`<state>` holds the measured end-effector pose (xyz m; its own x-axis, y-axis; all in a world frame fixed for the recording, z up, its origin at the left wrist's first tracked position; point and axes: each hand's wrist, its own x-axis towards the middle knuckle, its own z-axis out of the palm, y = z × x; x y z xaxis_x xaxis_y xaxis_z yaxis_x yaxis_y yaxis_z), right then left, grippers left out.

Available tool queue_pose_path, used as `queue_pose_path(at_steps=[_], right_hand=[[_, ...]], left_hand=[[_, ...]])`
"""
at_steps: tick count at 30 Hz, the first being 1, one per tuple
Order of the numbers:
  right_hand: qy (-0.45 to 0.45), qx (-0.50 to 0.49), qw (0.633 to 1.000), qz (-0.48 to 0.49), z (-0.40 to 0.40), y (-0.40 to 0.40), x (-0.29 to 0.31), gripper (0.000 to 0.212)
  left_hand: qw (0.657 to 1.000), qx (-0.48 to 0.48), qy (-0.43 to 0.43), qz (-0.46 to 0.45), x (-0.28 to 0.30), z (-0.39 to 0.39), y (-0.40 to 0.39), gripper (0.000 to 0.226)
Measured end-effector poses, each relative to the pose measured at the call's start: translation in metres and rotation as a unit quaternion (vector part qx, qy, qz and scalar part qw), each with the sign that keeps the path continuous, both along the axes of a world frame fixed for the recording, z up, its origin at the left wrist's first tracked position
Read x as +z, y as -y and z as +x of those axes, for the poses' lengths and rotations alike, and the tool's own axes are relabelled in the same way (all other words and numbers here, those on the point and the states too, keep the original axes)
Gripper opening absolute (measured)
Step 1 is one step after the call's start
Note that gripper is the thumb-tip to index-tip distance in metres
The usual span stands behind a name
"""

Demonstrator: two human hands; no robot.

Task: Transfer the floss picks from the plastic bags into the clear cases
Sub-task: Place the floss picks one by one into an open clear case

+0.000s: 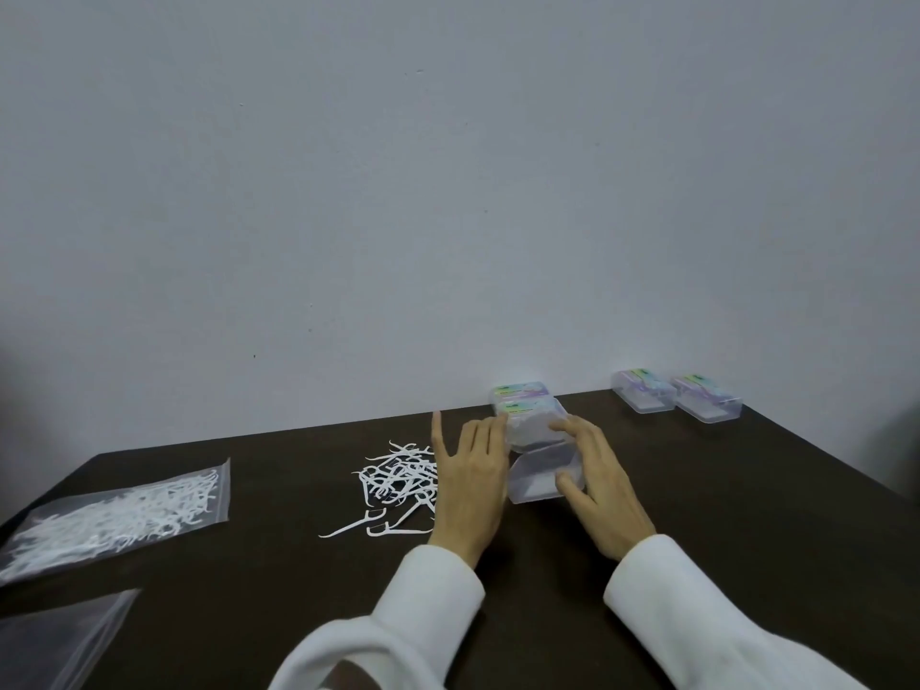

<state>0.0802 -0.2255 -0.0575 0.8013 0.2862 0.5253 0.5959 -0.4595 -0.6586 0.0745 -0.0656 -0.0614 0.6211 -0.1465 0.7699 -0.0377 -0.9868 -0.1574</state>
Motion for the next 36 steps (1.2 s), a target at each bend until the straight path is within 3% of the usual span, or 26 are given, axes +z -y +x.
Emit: queue_pose_path(at_steps=[4, 6, 9, 14, 20, 25, 30, 33, 36], right_hand=[[-0.084, -0.036, 0.994, 0.058, 0.007, 0.005, -0.003, 0.052], [-0.136, -0.051, 0.989, 0.043, 0.013, 0.007, -0.006, 0.058], [-0.165, -0.072, 0.984, 0.006, 0.014, 0.007, -0.009, 0.055], [0.039, -0.217, 0.974, -0.062, -0.001, 0.003, 0.001, 0.044], [0.112, -0.036, 0.985, -0.123, -0.022, -0.028, -0.002, 0.03], [0.055, 0.031, 0.978, -0.197, -0.032, -0.066, -0.011, 0.041], [0.016, -0.028, 0.973, -0.229, -0.017, -0.091, -0.012, 0.034], [0.01, -0.006, 0.981, -0.196, -0.001, -0.102, -0.013, 0.028], [0.017, 0.013, 0.983, -0.182, 0.01, -0.111, -0.012, 0.038]], left_hand=[[0.998, 0.015, -0.008, -0.061, 0.004, -0.004, -0.005, 0.038], [0.997, 0.01, 0.001, -0.07, 0.004, -0.007, -0.011, 0.031], [0.997, 0.009, -0.022, -0.079, 0.003, -0.012, -0.024, 0.042], [0.979, -0.007, -0.149, -0.137, 0.007, -0.029, -0.062, 0.039], [0.922, -0.101, -0.248, -0.278, 0.003, -0.043, -0.112, 0.054], [0.868, -0.104, -0.347, -0.339, 0.003, -0.053, -0.134, 0.104], [0.858, -0.081, -0.352, -0.365, 0.0, -0.055, -0.144, 0.093], [0.86, -0.086, -0.347, -0.365, -0.001, -0.051, -0.144, 0.087], [0.861, -0.088, -0.348, -0.361, -0.003, -0.046, -0.146, 0.086]])
